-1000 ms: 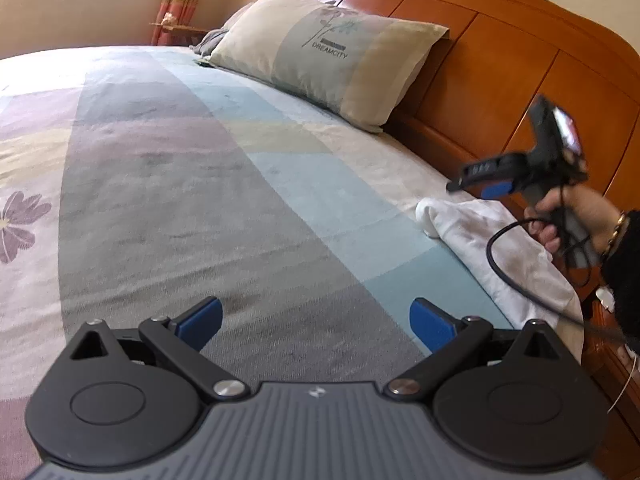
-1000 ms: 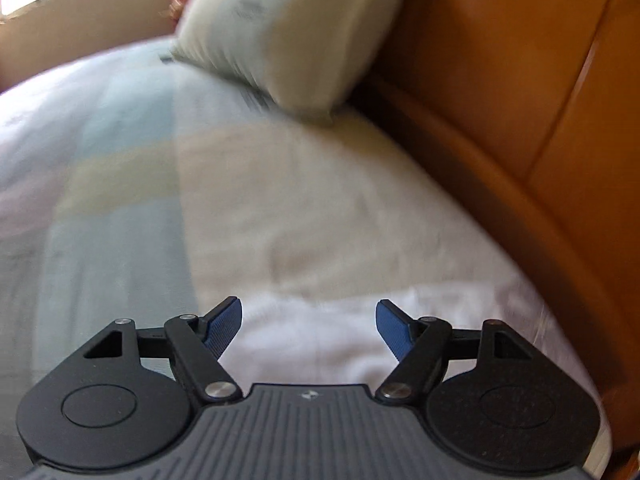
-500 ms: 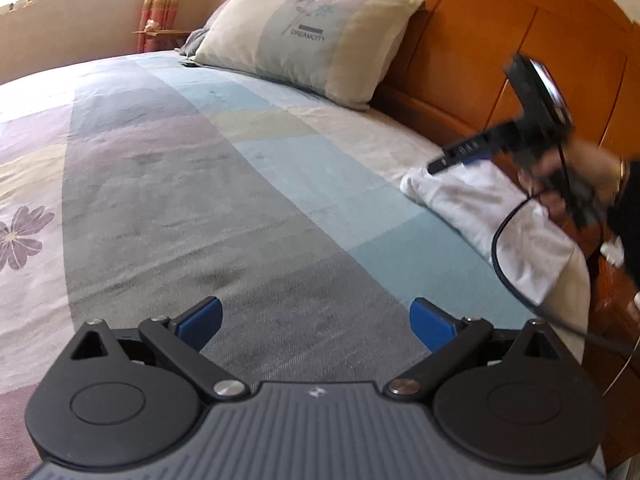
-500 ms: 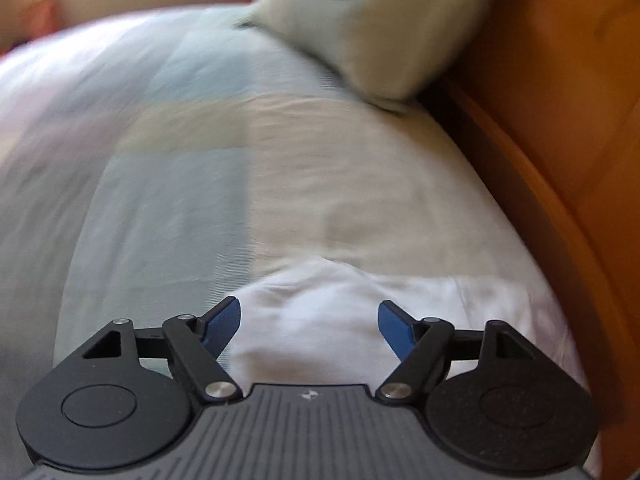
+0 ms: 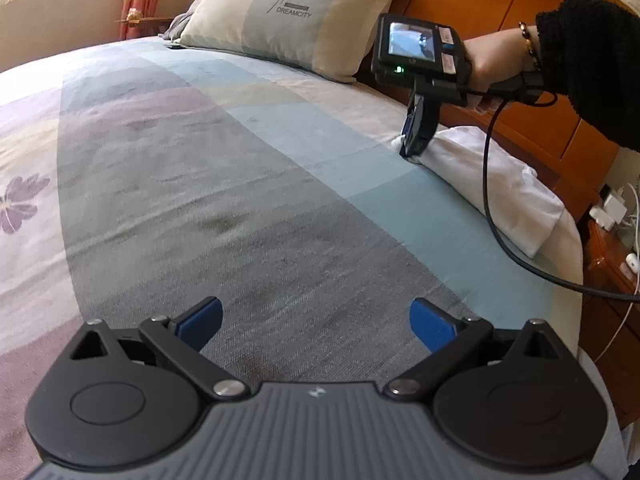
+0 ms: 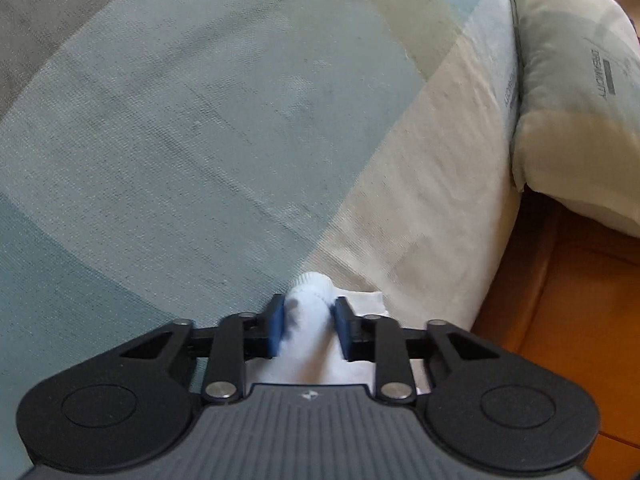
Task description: Fold clothes
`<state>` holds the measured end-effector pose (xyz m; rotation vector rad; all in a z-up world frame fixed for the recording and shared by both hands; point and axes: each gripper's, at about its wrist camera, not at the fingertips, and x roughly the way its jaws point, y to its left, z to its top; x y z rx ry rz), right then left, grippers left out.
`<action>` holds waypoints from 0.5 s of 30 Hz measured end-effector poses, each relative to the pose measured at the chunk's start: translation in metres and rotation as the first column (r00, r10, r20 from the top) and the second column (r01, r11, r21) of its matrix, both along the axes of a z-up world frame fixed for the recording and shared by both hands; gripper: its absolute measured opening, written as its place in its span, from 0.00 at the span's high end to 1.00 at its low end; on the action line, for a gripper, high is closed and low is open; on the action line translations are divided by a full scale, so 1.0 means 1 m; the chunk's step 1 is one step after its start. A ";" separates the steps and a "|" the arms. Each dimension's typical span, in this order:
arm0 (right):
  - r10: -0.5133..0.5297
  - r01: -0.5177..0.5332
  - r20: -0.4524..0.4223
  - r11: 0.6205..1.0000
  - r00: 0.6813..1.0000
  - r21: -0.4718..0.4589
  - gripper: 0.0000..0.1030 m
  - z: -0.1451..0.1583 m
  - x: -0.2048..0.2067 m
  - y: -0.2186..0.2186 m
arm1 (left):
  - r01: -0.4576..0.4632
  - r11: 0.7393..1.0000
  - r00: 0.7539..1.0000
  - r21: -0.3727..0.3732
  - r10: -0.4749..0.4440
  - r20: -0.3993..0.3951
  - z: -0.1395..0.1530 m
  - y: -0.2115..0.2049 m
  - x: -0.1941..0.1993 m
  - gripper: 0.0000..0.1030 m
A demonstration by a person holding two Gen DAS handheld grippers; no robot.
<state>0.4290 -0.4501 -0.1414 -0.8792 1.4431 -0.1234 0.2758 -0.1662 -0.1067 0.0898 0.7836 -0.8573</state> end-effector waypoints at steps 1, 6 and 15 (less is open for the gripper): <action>-0.037 0.036 0.036 0.999 0.999 0.017 0.82 0.005 0.003 -0.004 | 0.001 1.000 1.000 -0.005 -0.001 -0.003 0.000 0.001 0.000 0.03; -0.347 0.300 0.198 0.925 0.916 0.234 0.82 0.037 0.014 -0.049 | 0.000 1.000 1.000 -0.005 0.000 -0.001 0.001 0.002 -0.003 0.03; -0.330 0.214 0.295 0.906 0.897 0.364 0.70 0.066 -0.039 -0.042 | -0.029 0.999 0.999 -0.026 0.028 -0.037 0.003 0.004 -0.001 0.03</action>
